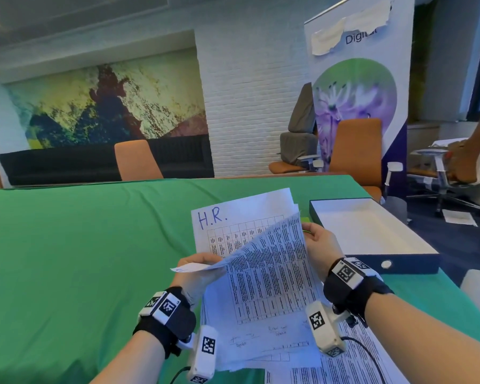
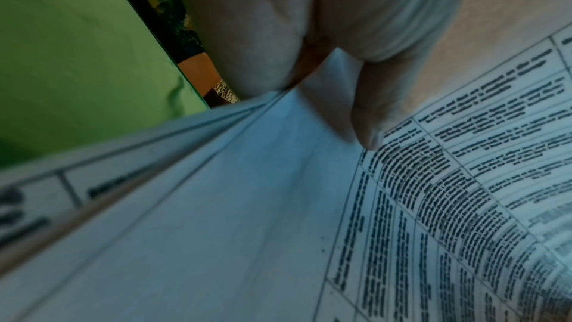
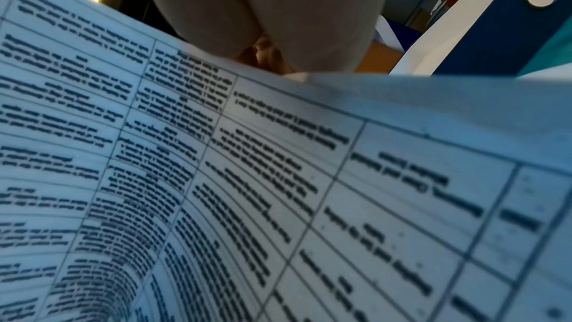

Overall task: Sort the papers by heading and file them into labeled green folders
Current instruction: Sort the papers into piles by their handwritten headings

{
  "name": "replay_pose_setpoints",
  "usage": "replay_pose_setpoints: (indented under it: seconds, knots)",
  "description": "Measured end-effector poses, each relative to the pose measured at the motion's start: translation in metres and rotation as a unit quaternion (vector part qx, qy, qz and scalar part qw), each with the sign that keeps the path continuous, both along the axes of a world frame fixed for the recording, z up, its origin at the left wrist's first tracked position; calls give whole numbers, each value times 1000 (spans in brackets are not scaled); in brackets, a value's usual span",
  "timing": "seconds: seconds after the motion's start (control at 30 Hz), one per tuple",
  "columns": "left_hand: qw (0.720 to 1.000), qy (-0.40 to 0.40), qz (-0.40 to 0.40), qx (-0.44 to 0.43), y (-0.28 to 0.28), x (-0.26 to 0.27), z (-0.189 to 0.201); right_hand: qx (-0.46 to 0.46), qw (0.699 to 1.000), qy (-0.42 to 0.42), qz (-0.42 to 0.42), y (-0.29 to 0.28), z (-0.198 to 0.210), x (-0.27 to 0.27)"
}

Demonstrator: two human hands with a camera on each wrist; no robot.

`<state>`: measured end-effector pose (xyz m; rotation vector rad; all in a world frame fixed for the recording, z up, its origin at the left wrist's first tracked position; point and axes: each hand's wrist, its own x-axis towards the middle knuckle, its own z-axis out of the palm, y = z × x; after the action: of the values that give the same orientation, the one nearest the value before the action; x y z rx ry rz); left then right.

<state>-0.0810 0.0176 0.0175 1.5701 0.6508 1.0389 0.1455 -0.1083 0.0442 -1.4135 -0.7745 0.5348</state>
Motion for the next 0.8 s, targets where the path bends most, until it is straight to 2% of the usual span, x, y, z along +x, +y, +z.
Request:
replay_pose_setpoints:
  seconds: [0.1, 0.2, 0.3, 0.43, 0.57, 0.8]
  knots:
    - [1000, 9, 2, 12, -2, 2, 7, 17, 999, -35, -13, 1, 7, -3]
    - [996, -4, 64, 58, -9, 8, 24, 64, 996, -43, -34, 2, 22, -9]
    - [993, -13, 103, 54, -11, 13, 28, 104, 993, -33, -45, 2, 31, -14]
    - [994, -17, 104, 19, -16, 12, 14, 65, 998, -19, -14, -5, 19, -16]
    - [995, 34, 75, 59, -21, 6, 12, 32, 999, -31, -12, -12, 6, -17]
    - [995, 28, 63, 73, -28, 12, 16, 13, 995, -98, 20, -18, 14, -26]
